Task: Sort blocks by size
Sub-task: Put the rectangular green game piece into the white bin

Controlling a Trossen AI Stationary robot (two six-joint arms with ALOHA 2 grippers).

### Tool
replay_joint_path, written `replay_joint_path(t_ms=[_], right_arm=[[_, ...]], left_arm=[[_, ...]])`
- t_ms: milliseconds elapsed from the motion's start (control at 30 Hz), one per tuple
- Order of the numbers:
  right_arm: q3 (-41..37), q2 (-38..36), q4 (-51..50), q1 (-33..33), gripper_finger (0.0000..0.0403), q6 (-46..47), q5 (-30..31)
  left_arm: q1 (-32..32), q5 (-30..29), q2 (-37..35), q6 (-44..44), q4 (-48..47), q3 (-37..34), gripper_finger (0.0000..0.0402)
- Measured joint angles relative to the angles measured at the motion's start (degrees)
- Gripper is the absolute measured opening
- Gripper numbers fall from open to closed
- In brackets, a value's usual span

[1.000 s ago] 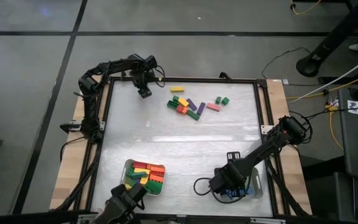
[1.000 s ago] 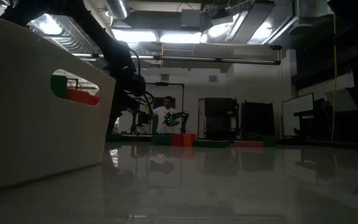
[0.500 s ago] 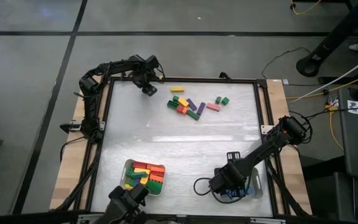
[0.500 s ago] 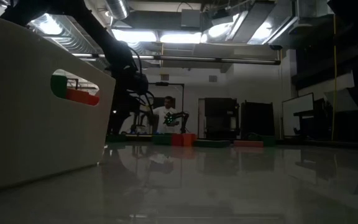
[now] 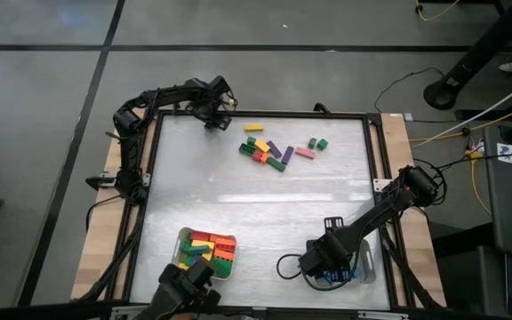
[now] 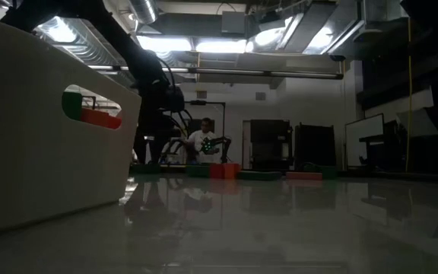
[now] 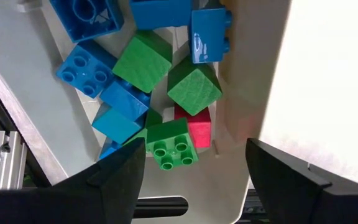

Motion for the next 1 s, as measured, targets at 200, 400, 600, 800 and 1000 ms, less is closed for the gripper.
replay_joint_path(t_ms=[200, 400, 600, 800, 1000], right_arm=[[0.0, 0.0, -0.01, 0.01, 0.0276, 0.0, 0.01], [0.0, -0.76, -1.59, 0.01, 0.0276, -1.1, 2.24], [0.0, -8.6, -2.39, -1.39, 0.0276, -6.57, 11.94], [-2.77, -20.02, 4.72, -6.14, 0.0276, -13.73, 19.15], [-14.87, -32.51, 22.48, -15.59, 0.0276, -27.15, 18.46]], left_arm=[[0.0, 0.0, 1.75, 0.24, -0.02, 0.0, 0.0198], [-0.34, -2.38, 3.5, 1.88, 0.36, 0.13, 0.019], [-0.89, -1.01, 2.74, 4.83, 0.35, 0.0, 0.012], [-1.89, 3.27, -1.03, 6.08, -1.74, -0.04, 0.012], [-4.29, 11.35, -7.62, 9.57, -11.02, -0.04, 0.012]])
